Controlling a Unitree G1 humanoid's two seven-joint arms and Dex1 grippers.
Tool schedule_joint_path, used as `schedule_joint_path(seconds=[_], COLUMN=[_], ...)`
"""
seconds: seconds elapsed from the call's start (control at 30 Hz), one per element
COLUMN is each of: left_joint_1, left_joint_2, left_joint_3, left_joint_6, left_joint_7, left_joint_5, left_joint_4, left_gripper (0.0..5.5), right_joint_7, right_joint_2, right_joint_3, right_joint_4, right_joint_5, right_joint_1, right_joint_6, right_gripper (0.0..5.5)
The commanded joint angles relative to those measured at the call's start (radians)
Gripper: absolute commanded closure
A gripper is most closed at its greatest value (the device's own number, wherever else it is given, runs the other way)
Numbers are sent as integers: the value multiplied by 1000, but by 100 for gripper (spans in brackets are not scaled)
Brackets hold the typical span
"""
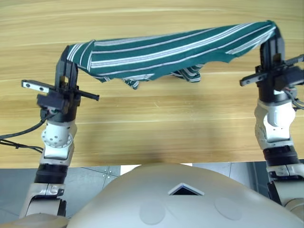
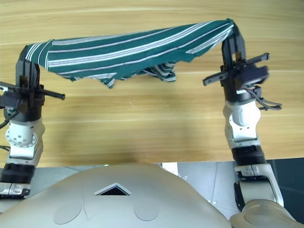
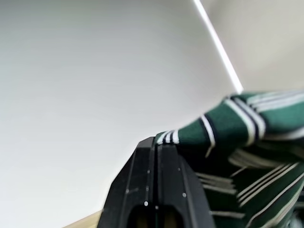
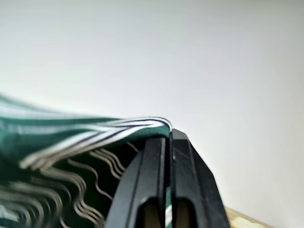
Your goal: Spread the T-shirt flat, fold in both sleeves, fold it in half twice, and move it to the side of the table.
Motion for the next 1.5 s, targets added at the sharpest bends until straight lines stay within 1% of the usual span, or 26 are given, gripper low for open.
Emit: schedule_joint_path(seconds=[0.03,0.07,0.13,0.17,0.2,0.23,0.27,0.33,0.37,0.43,0.5,0.57,0.6,0.7,0.77,0.83,0.93,1.0,1.07,1.13,1.17,1.3,1.4,1.5], left_joint_1=[-179,-301,-627,-804,-989,-1129,-1264,-1434,-1502,-1595,-1637,-1620,-1577,-1305,-1090,-888,-704,-612,-521,-454,-430,-288,-241,-220], left_joint_2=[12,-28,-118,-161,-191,-220,-239,-261,-264,-265,-261,-247,-239,-230,-233,-234,-211,-138,-66,-17,-2,51,61,68], left_joint_3=[-17,4,26,17,-18,-43,-71,-103,-111,-97,-75,-52,-40,-38,-78,-137,-231,-282,-300,-291,-285,-224,-190,-173], left_joint_6=[64,142,302,398,468,531,604,702,730,719,668,594,529,327,250,210,158,81,-8,-35,-32,6,46,72], left_joint_7=[-180,-181,-136,-121,-47,-18,59,142,182,235,244,242,232,158,113,75,-48,-184,-319,-366,-374,-374,-373,-358], left_joint_5=[-342,-349,-234,-183,-70,-10,55,130,158,188,206,227,242,299,355,427,532,570,530,497,489,404,382,410], left_joint_4=[-66,25,386,608,837,1006,1153,1304,1345,1380,1390,1391,1384,1344,1333,1320,1271,1220,1138,1069,1045,889,858,854], left_gripper=[550,550,550,550,550,550,550,550,550,550,550,550,550,550,550,550,550,550,550,550,550,550,550,550], right_joint_7=[177,150,46,-23,-145,-245,-357,-513,-591,-684,-707,-694,-688,-571,-456,-354,-210,-92,-8,11,28,76,115,173], right_joint_2=[67,122,238,283,314,330,342,347,342,333,330,331,328,302,284,252,186,128,70,22,6,-62,-82,-102], right_joint_3=[-3,-13,-30,-28,2,30,61,93,94,83,72,55,43,18,31,63,87,155,222,259,262,217,196,177], right_joint_4=[-58,37,363,576,803,972,1113,1244,1274,1296,1297,1289,1277,1196,1130,1074,991,990,978,974,958,843,779,693], right_joint_5=[194,128,-46,-123,-230,-307,-371,-450,-478,-514,-545,-566,-579,-589,-589,-612,-639,-734,-832,-905,-907,-820,-766,-680], right_joint_1=[-148,-261,-559,-730,-911,-1046,-1169,-1310,-1361,-1421,-1429,-1388,-1342,-1083,-881,-707,-536,-457,-390,-330,-301,-170,-95,-24], right_joint_6=[74,119,181,219,281,340,427,531,544,519,445,358,294,89,19,-6,7,20,8,-4,-11,-55,-51,-55], right_gripper=[548,548,548,548,548,548,548,548,548,548,548,548,548,548,548,548,548,548,548,548,548,548,548,548])
